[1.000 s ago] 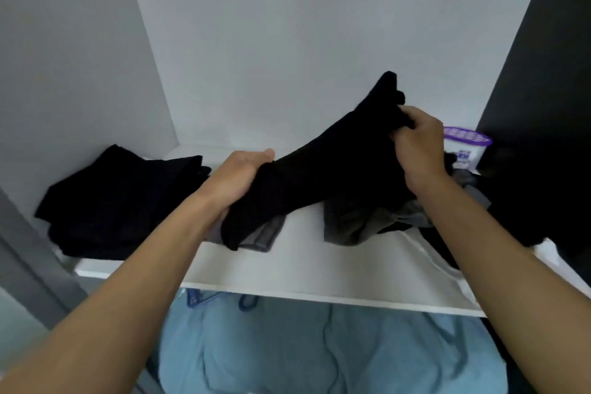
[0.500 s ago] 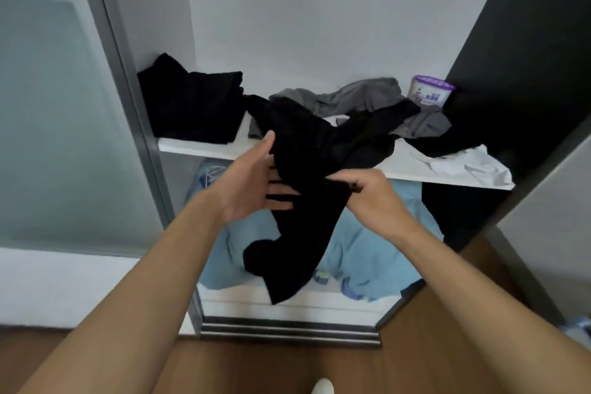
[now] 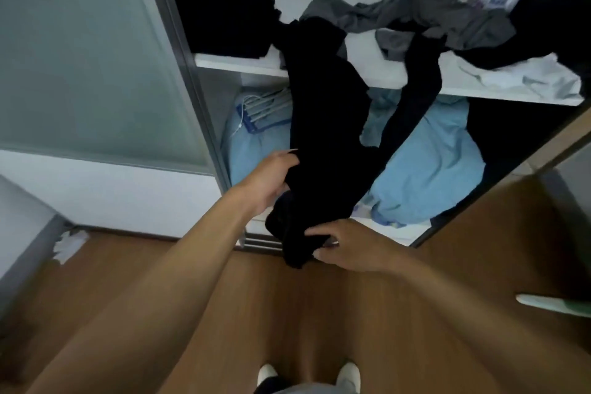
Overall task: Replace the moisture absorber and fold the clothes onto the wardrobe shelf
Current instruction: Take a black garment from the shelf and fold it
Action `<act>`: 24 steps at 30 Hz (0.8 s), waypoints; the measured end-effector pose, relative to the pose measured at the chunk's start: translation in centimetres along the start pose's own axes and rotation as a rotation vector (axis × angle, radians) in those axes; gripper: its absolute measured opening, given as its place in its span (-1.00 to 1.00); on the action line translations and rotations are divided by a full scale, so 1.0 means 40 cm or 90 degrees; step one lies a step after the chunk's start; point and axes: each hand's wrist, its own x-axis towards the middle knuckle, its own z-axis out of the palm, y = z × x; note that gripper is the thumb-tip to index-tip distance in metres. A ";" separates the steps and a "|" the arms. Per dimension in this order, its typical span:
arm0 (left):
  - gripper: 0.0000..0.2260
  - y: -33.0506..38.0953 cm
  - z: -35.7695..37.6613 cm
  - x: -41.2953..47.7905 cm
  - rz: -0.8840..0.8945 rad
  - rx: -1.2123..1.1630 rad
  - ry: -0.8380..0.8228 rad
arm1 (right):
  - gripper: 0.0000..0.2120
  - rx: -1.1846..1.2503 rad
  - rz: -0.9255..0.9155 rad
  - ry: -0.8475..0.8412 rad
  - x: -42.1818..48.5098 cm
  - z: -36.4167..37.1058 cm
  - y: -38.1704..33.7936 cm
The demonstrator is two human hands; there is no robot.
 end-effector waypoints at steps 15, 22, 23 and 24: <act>-0.57 -0.021 0.098 -0.088 0.003 0.147 0.012 | -0.62 0.150 -0.058 0.169 -0.008 -0.017 0.014; -0.82 -0.165 0.056 -0.118 -0.210 0.219 0.111 | -0.81 0.291 0.089 0.236 -0.049 -0.042 0.165; -0.77 -0.205 0.057 -0.119 -0.241 0.277 0.100 | -0.77 0.306 0.112 0.264 -0.058 -0.044 0.183; -0.75 -0.248 0.065 -0.120 -0.269 0.318 0.097 | -0.69 0.320 0.126 0.278 -0.068 -0.042 0.194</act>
